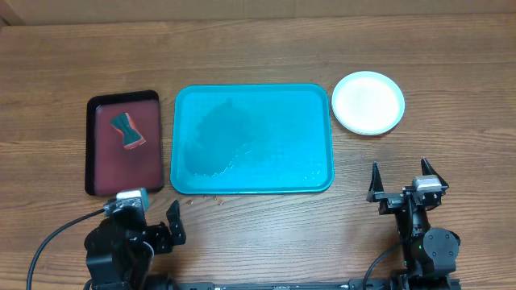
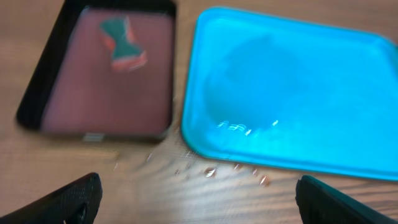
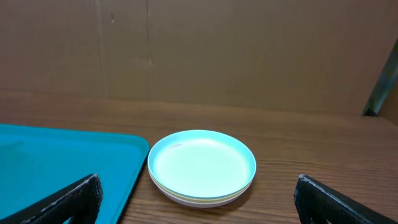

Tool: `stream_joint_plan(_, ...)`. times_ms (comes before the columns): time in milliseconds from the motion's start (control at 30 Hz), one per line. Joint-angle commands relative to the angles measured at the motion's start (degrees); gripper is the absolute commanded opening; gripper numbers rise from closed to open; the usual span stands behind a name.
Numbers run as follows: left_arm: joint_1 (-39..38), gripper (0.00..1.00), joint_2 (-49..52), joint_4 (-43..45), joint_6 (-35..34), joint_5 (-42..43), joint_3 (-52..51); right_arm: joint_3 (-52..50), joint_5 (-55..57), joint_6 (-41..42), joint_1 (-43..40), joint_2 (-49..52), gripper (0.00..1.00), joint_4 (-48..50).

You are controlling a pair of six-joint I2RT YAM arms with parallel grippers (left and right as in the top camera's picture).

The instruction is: Clean dirty plates on tray and stack at the side

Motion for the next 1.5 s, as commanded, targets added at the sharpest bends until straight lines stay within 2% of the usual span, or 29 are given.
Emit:
stream_joint_plan(0, -3.39, 1.00, -0.94, 4.15, 1.29, 1.88, -1.01, -0.61, 0.09, -0.17, -0.42, -0.57, 1.00, 0.33)
stream_joint_plan(200, -8.57, 1.00, -5.70, 17.81, 3.43, 2.29, -7.67, -0.61, 0.09, -0.17, -0.42, -0.57, 1.00, 0.33)
stream_joint_plan(400, -8.48, 1.00, -9.88, 32.52, 7.17, 6.47, -16.61, -0.61, 0.09, -0.17, -0.42, -0.57, 1.00, 0.33)
stream_joint_plan(600, -8.48, 1.00, -15.17, 40.41, 7.21, 6.40, -23.47, -0.61, 0.09, -0.17, -0.42, -0.57, 1.00, 0.33)
stream_joint_plan(1033, -8.48, 0.99, -15.08, 58.93, 6.60, 5.73, -33.81, -0.61, 0.09, -0.17, -0.42, -0.57, 1.00, 0.33)
stream_joint_plan(1467, -4.81, 0.99, -15.08, 52.06, 6.43, 6.03, -33.83, -0.61, 0.09, -0.17, -0.42, -0.57, 1.00, 0.33)
